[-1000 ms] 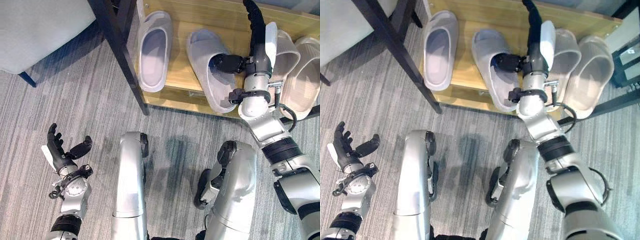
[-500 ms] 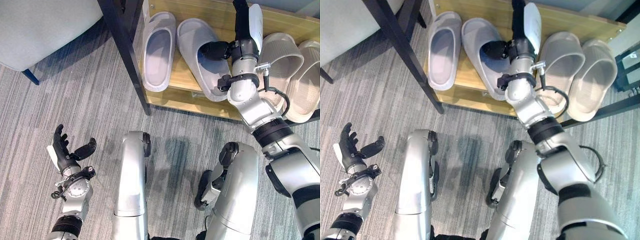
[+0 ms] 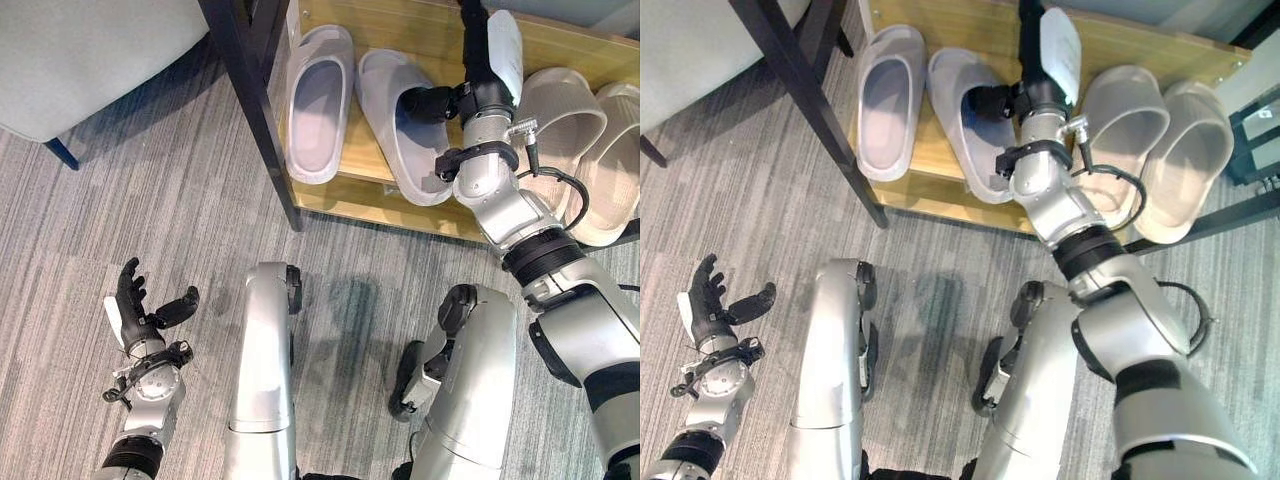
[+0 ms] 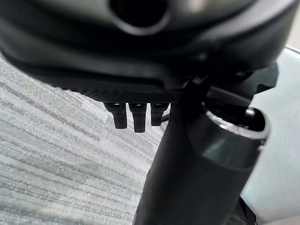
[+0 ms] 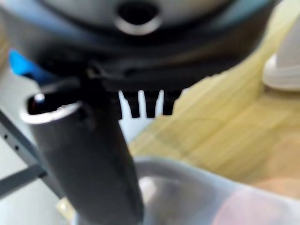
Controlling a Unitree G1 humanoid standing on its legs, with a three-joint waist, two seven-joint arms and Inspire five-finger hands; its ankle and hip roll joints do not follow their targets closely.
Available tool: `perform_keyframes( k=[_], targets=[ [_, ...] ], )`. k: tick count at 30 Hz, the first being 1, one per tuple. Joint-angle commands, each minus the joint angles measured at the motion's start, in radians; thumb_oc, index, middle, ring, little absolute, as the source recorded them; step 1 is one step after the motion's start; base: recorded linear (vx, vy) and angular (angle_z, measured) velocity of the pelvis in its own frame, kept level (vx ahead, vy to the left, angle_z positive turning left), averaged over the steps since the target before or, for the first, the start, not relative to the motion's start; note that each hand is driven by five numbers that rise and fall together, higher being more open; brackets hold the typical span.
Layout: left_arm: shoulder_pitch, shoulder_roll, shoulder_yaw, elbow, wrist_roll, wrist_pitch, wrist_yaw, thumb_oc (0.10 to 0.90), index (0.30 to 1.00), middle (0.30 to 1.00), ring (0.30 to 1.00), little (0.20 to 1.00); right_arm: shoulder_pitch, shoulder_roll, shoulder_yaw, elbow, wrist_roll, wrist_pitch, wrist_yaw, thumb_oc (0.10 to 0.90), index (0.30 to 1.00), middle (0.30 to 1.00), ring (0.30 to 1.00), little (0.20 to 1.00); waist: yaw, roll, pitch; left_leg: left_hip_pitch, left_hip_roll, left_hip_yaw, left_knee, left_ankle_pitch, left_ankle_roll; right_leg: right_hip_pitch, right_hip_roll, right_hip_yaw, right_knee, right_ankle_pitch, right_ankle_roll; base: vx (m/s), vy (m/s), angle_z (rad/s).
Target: Arrange the slippers neatly on the shoe rack.
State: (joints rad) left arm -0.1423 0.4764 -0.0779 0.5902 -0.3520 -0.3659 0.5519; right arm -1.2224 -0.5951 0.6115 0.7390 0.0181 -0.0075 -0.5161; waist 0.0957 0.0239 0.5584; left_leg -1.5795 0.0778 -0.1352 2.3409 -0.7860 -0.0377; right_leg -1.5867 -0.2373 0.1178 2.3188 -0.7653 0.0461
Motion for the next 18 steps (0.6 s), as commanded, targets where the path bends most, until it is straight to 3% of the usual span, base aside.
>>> perform_keyframes(
  k=[1,6,18],
  targets=[
    [0.020,0.079,0.009,-0.069,0.008,-0.050,0.001,0.800,0.900,0.900,0.900,0.900,-0.095,-0.076,-0.034,-0.102,-0.057,-0.041,-0.019,0.800,0.900,0.900,0.900,0.900,0.043,0.008,-0.038,0.010,-0.038,-0.026,0.029,-0.010,0.048,0.017,0.019,0.052,0.017,0.020,-0.081,0.00,0.000,0.00],
    [0.024,0.076,0.020,-0.074,0.017,-0.046,-0.005,0.800,0.900,0.900,0.900,0.900,-0.053,-0.094,-0.066,-0.131,-0.078,-0.040,-0.013,0.800,0.900,0.900,0.900,0.900,0.041,0.009,-0.038,0.010,-0.041,-0.027,0.027,-0.008,0.049,0.017,0.021,0.050,0.016,0.019,-0.082,0.00,0.000,0.00],
    [0.043,0.071,0.029,-0.100,0.094,-0.054,0.021,0.800,0.900,0.900,0.900,0.900,0.183,-0.157,-0.242,-0.394,-0.087,-0.164,-0.035,0.800,0.900,0.900,0.900,0.900,0.026,0.009,-0.038,0.010,-0.046,-0.025,0.023,-0.001,0.048,0.017,0.023,0.047,0.017,0.011,-0.083,0.00,0.000,0.00]
  ],
)
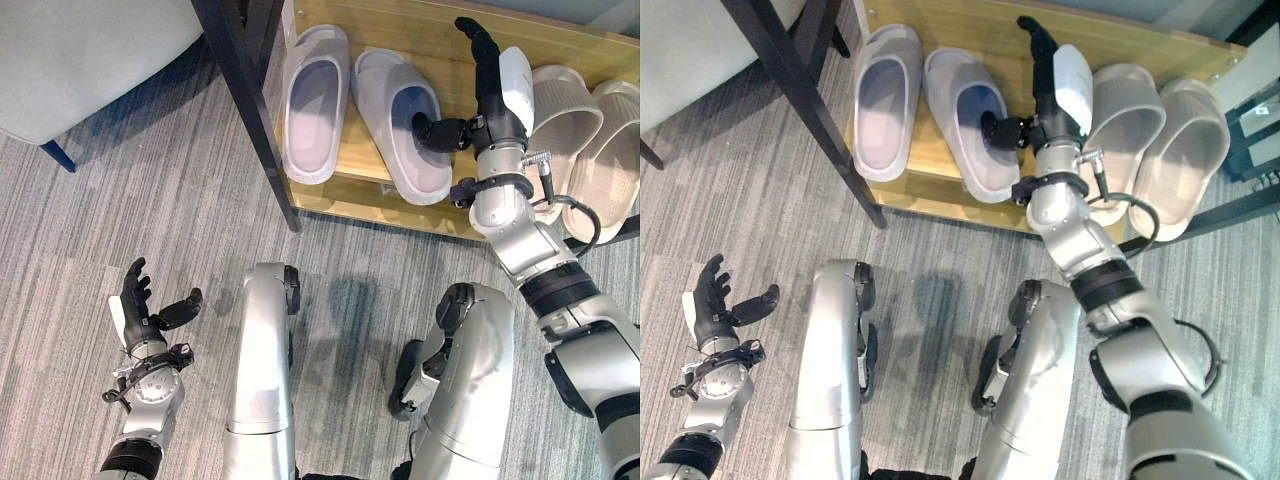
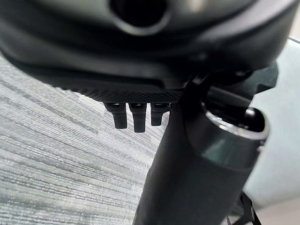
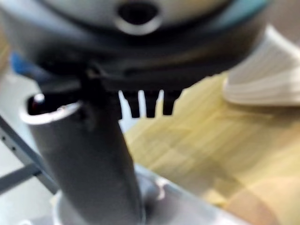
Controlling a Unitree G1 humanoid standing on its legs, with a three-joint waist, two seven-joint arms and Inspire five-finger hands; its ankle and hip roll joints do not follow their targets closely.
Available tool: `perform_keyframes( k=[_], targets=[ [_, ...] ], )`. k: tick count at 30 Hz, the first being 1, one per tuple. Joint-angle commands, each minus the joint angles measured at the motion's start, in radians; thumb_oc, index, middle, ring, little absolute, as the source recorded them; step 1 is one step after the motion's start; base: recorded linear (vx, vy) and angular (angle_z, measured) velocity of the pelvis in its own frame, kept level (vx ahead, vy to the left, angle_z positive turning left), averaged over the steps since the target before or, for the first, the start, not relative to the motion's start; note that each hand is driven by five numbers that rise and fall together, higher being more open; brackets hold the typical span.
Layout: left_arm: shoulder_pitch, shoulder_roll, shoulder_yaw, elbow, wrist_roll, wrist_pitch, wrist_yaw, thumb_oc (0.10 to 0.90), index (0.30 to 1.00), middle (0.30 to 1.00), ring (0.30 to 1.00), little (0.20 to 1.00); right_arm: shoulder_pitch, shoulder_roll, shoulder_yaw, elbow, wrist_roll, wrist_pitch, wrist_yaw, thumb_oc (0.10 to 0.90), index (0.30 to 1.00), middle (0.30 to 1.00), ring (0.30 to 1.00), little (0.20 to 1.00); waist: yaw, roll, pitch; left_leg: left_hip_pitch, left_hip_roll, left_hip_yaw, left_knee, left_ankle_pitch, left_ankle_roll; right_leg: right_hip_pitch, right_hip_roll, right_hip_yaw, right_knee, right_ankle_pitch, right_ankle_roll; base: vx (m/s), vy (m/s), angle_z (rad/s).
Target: Arrange the slippers neatly on the shoe rack.
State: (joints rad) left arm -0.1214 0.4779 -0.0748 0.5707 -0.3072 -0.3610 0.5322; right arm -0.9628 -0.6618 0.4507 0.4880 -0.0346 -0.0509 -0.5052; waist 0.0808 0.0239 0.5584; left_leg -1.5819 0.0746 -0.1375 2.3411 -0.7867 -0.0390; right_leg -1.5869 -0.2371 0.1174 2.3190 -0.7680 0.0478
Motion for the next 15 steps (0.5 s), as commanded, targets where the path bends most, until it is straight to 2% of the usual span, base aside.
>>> perform_keyframes(
  k=[1,15],
  targets=[
    [0.023,0.068,0.024,-0.082,0.052,-0.061,0.041,0.800,0.900,0.900,0.900,0.900,-0.066,-0.093,-0.087,-0.155,-0.034,-0.127,-0.045,0.800,0.900,0.900,0.900,0.900,0.041,0.010,-0.038,0.012,-0.043,-0.022,0.022,0.000,0.049,0.017,0.022,0.047,0.018,0.014,-0.084,0.00,0.000,0.00],
    [0.033,0.057,0.002,-0.093,0.087,-0.071,0.077,0.800,0.900,0.900,0.900,0.900,0.103,-0.071,-0.222,-0.364,-0.028,-0.229,-0.110,0.800,0.900,0.900,0.900,0.900,0.029,0.014,-0.038,0.012,-0.042,-0.015,0.023,0.004,0.050,0.017,0.023,0.045,0.022,0.010,-0.084,0.00,0.000,0.00]
  ],
)
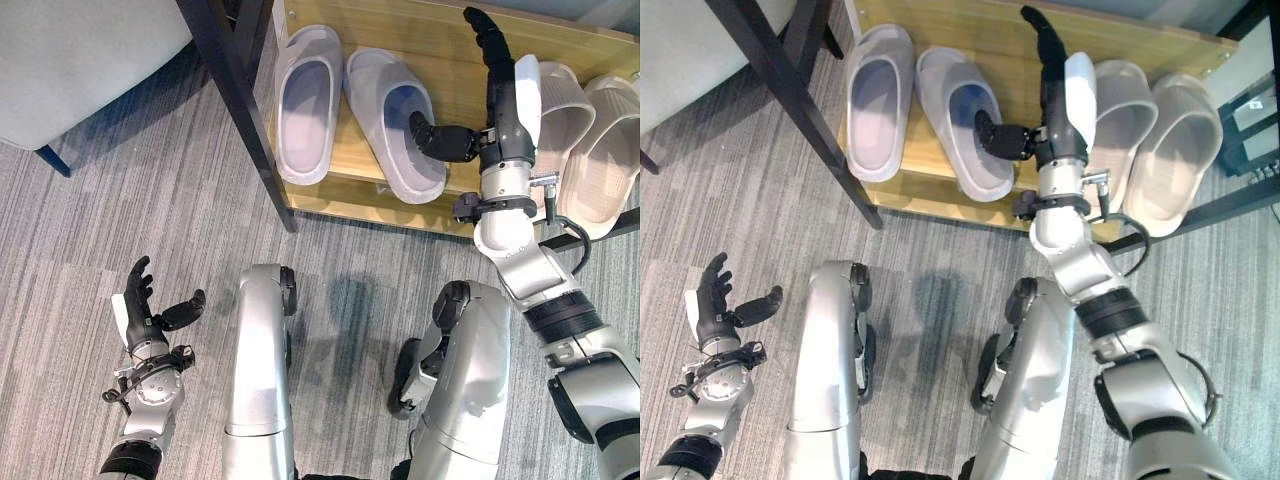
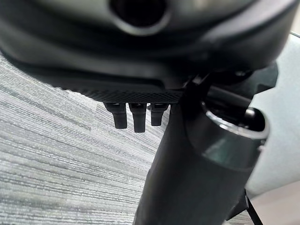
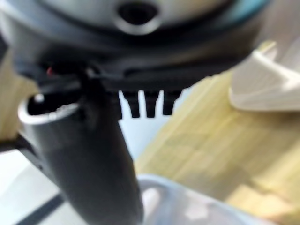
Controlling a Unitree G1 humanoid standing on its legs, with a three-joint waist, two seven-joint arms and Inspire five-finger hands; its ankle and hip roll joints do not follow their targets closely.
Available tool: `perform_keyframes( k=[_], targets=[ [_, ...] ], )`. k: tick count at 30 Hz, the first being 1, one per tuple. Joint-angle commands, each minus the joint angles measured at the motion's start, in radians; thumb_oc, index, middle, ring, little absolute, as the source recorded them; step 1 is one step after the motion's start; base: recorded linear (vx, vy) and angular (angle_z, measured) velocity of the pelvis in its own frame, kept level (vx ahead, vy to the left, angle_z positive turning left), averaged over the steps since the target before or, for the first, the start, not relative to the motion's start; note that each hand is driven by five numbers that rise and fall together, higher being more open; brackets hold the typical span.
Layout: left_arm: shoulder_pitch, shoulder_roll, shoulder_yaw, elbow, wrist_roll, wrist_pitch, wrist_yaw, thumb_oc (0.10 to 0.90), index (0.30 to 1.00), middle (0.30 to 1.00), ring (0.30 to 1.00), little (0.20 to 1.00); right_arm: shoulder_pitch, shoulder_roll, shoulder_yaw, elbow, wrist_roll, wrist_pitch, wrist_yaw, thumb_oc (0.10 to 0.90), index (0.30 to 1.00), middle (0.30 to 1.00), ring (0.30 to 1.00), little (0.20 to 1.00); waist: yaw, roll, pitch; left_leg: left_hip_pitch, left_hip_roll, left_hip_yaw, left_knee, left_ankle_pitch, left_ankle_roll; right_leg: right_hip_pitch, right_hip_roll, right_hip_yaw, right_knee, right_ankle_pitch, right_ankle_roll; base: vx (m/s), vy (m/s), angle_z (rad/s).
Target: Arrange the slippers neatly on the shoe rack.
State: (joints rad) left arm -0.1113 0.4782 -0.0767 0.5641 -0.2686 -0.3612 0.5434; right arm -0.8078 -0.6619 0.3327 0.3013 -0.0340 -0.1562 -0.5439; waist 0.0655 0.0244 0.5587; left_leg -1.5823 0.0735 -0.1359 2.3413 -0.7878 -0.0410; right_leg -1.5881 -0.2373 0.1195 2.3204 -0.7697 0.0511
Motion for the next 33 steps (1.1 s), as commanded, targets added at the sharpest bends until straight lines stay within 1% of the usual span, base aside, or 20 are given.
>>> perform_keyframes(
  k=[1,3,5,8,10,11,14,15,16,24,28,33],
  targets=[
    [0.024,0.056,0.003,-0.086,0.047,-0.071,0.066,0.800,0.900,0.900,0.900,0.900,-0.029,-0.071,-0.115,-0.202,-0.030,-0.128,-0.069,0.800,0.900,0.900,0.900,0.900,0.044,0.012,-0.039,0.012,-0.041,-0.017,0.023,0.005,0.052,0.018,0.024,0.044,0.021,0.012,-0.087,0.00,0.000,0.00],
    [0.029,0.050,0.006,-0.087,0.054,-0.068,0.073,0.800,0.900,0.900,0.900,0.900,0.034,-0.068,-0.140,-0.288,-0.041,-0.145,-0.061,0.800,0.900,0.900,0.900,0.900,0.036,0.009,-0.039,0.012,-0.041,-0.017,0.023,0.004,0.052,0.018,0.025,0.044,0.021,0.010,-0.087,0.00,0.000,0.00],
    [0.030,0.049,0.005,-0.088,0.055,-0.068,0.073,0.800,0.900,0.900,0.900,0.900,0.057,-0.068,-0.150,-0.318,-0.046,-0.148,-0.053,0.800,0.900,0.900,0.900,0.900,0.035,0.008,-0.039,0.012,-0.041,-0.016,0.023,0.004,0.052,0.018,0.026,0.044,0.021,0.010,-0.087,0.00,0.000,0.00],
    [0.040,0.044,0.005,-0.095,0.062,-0.063,0.070,0.800,0.900,0.900,0.900,0.900,0.140,-0.058,-0.168,-0.412,-0.053,-0.160,-0.021,0.800,0.900,0.900,0.900,0.900,0.028,0.003,-0.039,0.012,-0.041,-0.016,0.023,0.004,0.051,0.018,0.026,0.044,0.019,0.010,-0.087,0.00,0.000,0.00],
    [0.044,0.043,0.005,-0.101,0.066,-0.062,0.073,0.800,0.900,0.900,0.900,0.900,0.191,-0.049,-0.175,-0.445,-0.054,-0.159,-0.006,0.800,0.900,0.900,0.900,0.900,0.025,0.002,-0.039,0.012,-0.041,-0.015,0.022,0.005,0.051,0.018,0.025,0.045,0.020,0.011,-0.086,0.00,0.000,0.00],
    [0.044,0.043,0.004,-0.101,0.066,-0.062,0.073,0.800,0.900,0.900,0.900,0.900,0.191,-0.049,-0.175,-0.446,-0.054,-0.159,-0.005,0.800,0.900,0.900,0.900,0.900,0.026,0.002,-0.039,0.012,-0.041,-0.015,0.022,0.005,0.051,0.018,0.025,0.045,0.020,0.011,-0.086,0.00,0.000,0.00],
    [0.055,0.030,0.007,-0.103,0.070,-0.059,0.081,0.800,0.900,0.900,0.900,0.900,0.299,-0.011,-0.172,-0.496,-0.039,-0.168,0.025,0.800,0.900,0.900,0.900,0.900,0.017,0.003,-0.039,0.012,-0.039,-0.017,0.020,0.006,0.052,0.018,0.025,0.041,0.016,0.011,-0.087,0.00,0.000,0.00],
    [0.056,0.030,0.006,-0.104,0.070,-0.058,0.081,0.800,0.900,0.900,0.900,0.900,0.302,-0.010,-0.174,-0.498,-0.039,-0.167,0.026,0.800,0.900,0.900,0.900,0.900,0.017,0.002,-0.039,0.012,-0.039,-0.017,0.020,0.006,0.052,0.018,0.025,0.042,0.016,0.011,-0.087,0.00,0.000,0.00],
    [0.059,0.024,0.005,-0.105,0.072,-0.055,0.078,0.800,0.900,0.900,0.900,0.900,0.349,0.003,-0.173,-0.513,-0.038,-0.166,0.042,0.800,0.900,0.900,0.900,0.900,0.014,0.002,-0.039,0.012,-0.039,-0.017,0.021,0.005,0.052,0.018,0.026,0.042,0.016,0.010,-0.088,0.00,0.000,0.00],
    [0.070,0.014,0.007,-0.105,0.081,-0.050,0.081,0.800,0.900,0.900,0.900,0.900,0.443,0.048,-0.153,-0.494,-0.023,-0.162,0.067,0.800,0.900,0.900,0.900,0.900,0.005,0.005,-0.039,0.012,-0.040,-0.015,0.019,0.009,0.053,0.018,0.028,0.039,0.012,0.009,-0.088,0.00,0.000,0.00],
    [0.071,0.016,0.010,-0.104,0.082,-0.051,0.083,0.800,0.900,0.900,0.900,0.900,0.449,0.064,-0.132,-0.475,-0.002,-0.161,0.078,0.800,0.900,0.900,0.900,0.900,0.004,0.009,-0.039,0.012,-0.040,-0.017,0.017,0.012,0.053,0.018,0.029,0.038,0.012,0.008,-0.090,0.00,0.000,0.00],
    [0.071,0.016,0.013,-0.104,0.081,-0.046,0.083,0.800,0.900,0.900,0.900,0.900,0.459,0.084,-0.107,-0.477,0.028,-0.163,0.105,0.800,0.900,0.900,0.900,0.900,0.004,0.008,-0.039,0.012,-0.041,-0.015,0.013,0.014,0.052,0.018,0.032,0.039,0.009,0.009,-0.090,0.00,0.000,0.00]
  ],
)
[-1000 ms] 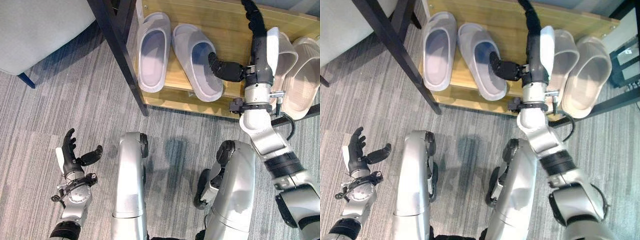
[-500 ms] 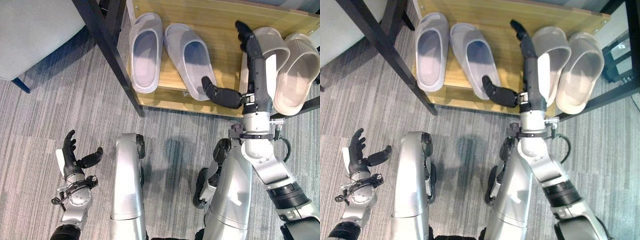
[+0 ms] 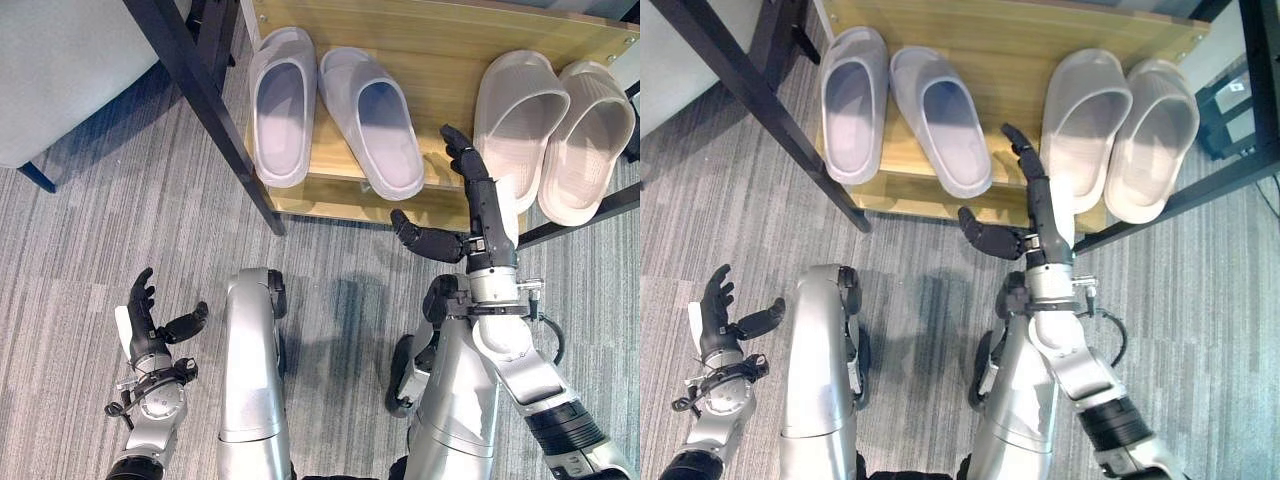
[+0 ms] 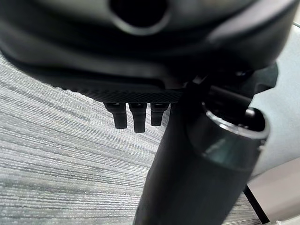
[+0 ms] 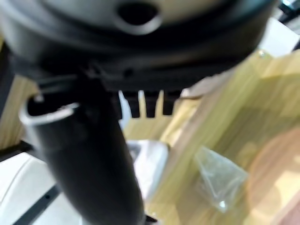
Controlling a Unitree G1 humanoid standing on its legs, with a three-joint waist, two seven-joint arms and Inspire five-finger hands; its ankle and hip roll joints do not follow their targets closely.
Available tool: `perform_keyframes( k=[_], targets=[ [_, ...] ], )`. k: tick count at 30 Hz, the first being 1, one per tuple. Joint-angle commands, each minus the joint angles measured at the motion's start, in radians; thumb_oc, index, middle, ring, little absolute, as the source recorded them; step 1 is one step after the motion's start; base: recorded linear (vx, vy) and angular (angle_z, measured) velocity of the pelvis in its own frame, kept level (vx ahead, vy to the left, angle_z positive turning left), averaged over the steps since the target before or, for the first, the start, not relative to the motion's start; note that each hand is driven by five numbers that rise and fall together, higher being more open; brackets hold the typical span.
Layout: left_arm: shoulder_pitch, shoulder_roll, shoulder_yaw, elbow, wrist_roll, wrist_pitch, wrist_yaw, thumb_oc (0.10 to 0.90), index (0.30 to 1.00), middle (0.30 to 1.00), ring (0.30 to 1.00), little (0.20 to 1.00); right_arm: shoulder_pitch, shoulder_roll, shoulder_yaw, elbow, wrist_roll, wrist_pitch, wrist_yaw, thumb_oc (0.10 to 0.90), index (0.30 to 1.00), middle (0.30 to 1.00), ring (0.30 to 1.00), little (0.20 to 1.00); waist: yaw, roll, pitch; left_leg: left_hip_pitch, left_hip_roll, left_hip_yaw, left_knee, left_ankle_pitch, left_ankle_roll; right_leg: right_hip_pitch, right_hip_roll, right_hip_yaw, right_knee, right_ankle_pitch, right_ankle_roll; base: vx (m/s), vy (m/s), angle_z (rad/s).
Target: Arrange the slippers neatly on the shoe rack.
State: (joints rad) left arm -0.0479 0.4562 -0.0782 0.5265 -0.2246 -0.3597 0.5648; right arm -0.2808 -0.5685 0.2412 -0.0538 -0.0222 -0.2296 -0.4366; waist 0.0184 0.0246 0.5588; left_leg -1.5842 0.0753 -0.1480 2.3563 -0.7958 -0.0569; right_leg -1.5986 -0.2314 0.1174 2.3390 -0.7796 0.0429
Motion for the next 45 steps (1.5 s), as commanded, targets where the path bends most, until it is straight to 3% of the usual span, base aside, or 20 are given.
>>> perform_keyframes(
  k=[1,30,45],
  targets=[
    [0.007,0.037,0.014,-0.067,0.038,-0.047,0.059,0.800,0.900,0.900,0.900,0.900,-0.065,-0.009,-0.009,-0.120,0.016,-0.088,0.004,0.800,0.900,0.900,0.900,0.900,0.051,0.008,-0.039,0.014,-0.044,-0.004,-0.002,0.022,0.068,0.029,0.026,0.041,-0.009,0.019,-0.081,0.00,0.000,0.00],
    [-0.029,0.027,-0.006,-0.030,0.036,-0.038,0.087,0.800,0.900,0.900,0.900,0.900,-0.205,0.084,0.197,-0.105,0.026,-0.056,0.082,0.800,0.900,0.900,0.900,0.900,0.064,0.012,-0.039,0.014,-0.047,-0.003,0.000,0.028,0.065,0.029,0.032,0.036,-0.012,0.027,-0.082,0.00,0.000,0.00],
    [-0.035,0.019,-0.007,-0.012,0.027,-0.038,0.093,0.800,0.900,0.900,0.900,0.900,-0.209,0.096,0.201,-0.111,0.039,-0.061,0.078,0.800,0.900,0.900,0.900,0.900,0.067,0.013,-0.039,0.014,-0.051,-0.002,0.004,0.029,0.062,0.029,0.035,0.037,-0.007,0.029,-0.080,0.00,0.000,0.00]
  ],
)
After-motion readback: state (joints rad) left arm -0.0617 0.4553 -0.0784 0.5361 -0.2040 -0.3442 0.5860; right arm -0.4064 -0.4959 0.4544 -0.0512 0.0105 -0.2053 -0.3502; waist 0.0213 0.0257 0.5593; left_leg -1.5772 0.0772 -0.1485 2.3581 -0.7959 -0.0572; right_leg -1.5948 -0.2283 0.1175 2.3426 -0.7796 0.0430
